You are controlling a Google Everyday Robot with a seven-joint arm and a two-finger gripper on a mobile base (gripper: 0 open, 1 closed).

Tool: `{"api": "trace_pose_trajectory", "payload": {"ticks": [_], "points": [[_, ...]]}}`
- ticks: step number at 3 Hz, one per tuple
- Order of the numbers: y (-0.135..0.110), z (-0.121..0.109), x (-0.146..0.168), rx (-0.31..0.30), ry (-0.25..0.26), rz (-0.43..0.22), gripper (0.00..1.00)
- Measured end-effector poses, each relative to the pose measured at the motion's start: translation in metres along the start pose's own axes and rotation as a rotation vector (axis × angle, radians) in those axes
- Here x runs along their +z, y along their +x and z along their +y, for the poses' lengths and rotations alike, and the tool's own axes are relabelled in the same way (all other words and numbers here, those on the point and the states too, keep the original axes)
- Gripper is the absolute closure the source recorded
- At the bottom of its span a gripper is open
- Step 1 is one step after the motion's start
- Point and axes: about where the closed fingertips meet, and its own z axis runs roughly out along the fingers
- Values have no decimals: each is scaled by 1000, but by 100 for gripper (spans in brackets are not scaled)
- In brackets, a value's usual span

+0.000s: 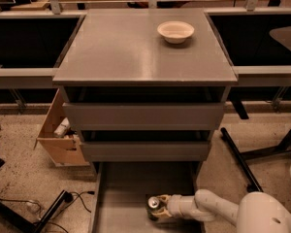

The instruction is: Pick green can from bottom drawer and place on counter

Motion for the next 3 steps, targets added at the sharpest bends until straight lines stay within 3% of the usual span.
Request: {"api": "trace_pose_trajectory", "payload": {"ticks": [1, 2, 3], "points": [[0, 0, 0, 0, 0, 0, 94], [-17, 2, -10, -19, 17, -9, 100], [-64, 7, -48, -65, 25, -14, 100]]}}
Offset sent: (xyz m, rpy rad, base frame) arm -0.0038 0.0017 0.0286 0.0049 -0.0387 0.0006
